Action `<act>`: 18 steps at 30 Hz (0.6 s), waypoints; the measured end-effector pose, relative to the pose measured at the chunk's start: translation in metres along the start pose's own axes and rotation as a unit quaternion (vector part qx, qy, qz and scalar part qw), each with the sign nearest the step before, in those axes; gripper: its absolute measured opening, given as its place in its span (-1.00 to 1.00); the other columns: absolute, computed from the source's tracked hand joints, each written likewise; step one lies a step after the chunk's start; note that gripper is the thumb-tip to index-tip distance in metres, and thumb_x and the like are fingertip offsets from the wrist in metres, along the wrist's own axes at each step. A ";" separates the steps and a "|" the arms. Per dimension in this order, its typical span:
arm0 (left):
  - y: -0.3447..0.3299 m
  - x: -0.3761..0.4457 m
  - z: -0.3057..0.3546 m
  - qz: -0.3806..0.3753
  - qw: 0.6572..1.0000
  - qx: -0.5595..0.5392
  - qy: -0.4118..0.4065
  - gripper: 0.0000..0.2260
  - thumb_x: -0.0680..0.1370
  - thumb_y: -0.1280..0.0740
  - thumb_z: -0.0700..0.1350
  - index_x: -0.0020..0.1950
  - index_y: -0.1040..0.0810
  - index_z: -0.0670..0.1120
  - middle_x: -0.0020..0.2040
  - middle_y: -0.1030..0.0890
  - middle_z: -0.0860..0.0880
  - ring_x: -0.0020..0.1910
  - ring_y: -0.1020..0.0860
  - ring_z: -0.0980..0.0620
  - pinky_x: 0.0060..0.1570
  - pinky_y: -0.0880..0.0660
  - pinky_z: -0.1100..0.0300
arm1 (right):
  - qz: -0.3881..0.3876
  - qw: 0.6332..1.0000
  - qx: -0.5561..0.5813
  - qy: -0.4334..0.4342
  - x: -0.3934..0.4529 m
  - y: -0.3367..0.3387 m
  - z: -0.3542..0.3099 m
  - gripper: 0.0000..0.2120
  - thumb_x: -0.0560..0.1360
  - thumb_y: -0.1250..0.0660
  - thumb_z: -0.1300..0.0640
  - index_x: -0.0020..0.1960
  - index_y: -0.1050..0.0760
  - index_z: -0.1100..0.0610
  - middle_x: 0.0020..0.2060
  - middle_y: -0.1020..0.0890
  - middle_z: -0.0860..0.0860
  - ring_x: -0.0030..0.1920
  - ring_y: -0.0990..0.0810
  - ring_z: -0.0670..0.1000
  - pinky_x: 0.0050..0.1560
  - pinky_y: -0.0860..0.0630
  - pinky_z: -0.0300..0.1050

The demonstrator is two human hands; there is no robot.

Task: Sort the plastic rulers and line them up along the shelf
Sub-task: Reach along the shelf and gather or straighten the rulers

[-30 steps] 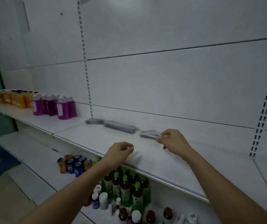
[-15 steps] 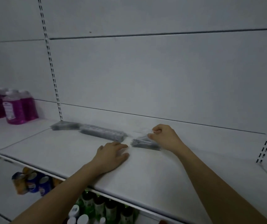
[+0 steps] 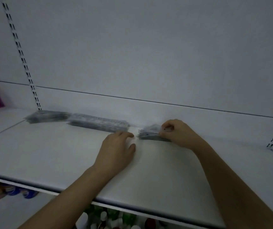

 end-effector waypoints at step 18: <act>-0.019 0.090 0.038 -0.197 0.980 0.019 -0.021 -0.39 0.44 -0.48 -0.06 0.41 -0.30 -0.09 0.25 -0.53 -0.14 0.16 -0.53 -0.12 0.04 -0.41 0.17 | -0.041 0.997 -0.064 0.029 0.003 0.002 0.011 -0.42 0.36 -0.53 0.03 0.32 -0.43 0.07 0.07 -0.49 -0.09 0.06 -0.49 -0.08 0.08 -0.40 -0.24</act>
Point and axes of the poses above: each hand's wrist, its own x-axis towards the middle knuckle, its own y-axis out of the back of the hand, z = x × y, the point moved 1 cm from there along x, towards the middle knuckle
